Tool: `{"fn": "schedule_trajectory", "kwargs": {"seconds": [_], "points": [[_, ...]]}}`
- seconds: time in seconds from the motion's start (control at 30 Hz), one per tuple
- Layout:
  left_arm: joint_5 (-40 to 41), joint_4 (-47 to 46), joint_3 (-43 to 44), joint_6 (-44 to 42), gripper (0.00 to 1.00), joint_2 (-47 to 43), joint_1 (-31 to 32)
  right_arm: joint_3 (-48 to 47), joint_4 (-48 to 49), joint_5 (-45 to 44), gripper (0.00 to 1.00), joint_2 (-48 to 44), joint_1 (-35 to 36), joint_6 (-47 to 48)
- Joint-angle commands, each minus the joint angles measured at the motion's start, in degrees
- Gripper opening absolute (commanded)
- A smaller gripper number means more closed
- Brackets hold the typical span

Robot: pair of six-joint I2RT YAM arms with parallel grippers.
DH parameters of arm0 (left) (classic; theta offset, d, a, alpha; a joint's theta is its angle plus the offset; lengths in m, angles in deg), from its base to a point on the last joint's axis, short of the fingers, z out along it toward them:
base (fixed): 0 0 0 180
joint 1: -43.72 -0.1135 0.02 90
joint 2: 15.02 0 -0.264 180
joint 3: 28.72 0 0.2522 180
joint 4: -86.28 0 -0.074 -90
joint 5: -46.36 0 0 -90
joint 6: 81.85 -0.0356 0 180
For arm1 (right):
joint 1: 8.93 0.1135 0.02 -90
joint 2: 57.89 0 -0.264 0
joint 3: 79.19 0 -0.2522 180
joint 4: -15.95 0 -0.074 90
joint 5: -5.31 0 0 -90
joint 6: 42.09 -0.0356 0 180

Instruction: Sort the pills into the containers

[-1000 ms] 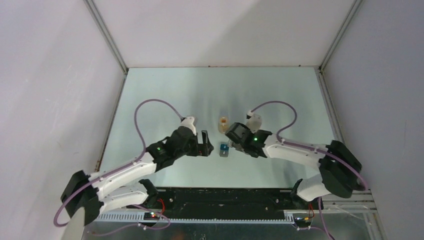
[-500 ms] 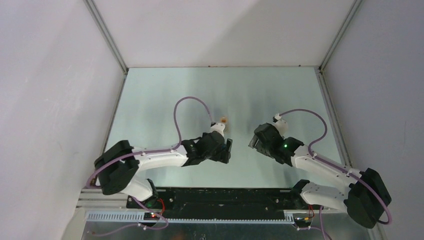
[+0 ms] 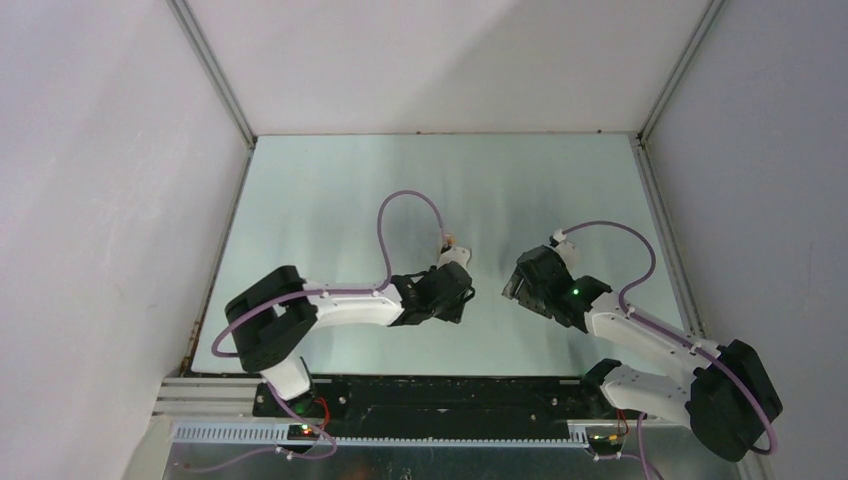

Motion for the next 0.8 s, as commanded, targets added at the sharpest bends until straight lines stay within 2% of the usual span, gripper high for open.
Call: {"fn": "schedule_trajectory", "kwargs": {"seconds": [0.0,0.2,0.37,0.5,0.63,0.7,0.73,0.77], "points": [[4.10,1.72,2.91,-2.38,0.40,1.92,0.45,0.82,2.11,0.86,0.70,-0.23,-0.54,1.00],[4.54,3.57,4.75,-9.86,0.19,4.01,0.78,0.84,1.98,1.34,0.69,-0.61,-0.84,1.63],[0.01,2.67,3.57,-22.58,0.17,2.53,0.83,0.86,1.18,1.62,0.69,-1.58,-0.92,2.14],[-7.32,0.19,0.91,-31.39,0.25,-0.51,0.82,0.87,1.12,2.63,0.69,-2.61,-1.08,3.24],[-8.90,-1.78,-0.61,-35.79,0.32,-3.00,0.65,0.84,1.24,4.38,0.70,-3.08,-1.56,4.38],[-9.86,-2.39,-0.60,-36.35,0.41,-3.23,0.18,0.84,1.51,5.45,0.70,-2.89,-1.95,5.00],[-10.13,-2.48,-0.35,-36.22,0.52,-3.14,-0.30,0.84,1.80,6.33,0.70,-2.76,-2.01,5.49],[-10.40,-2.51,-0.22,-36.01,0.58,-3.03,-0.53,0.84,1.92,6.69,0.70,-2.38,-2.28,5.69]]}}
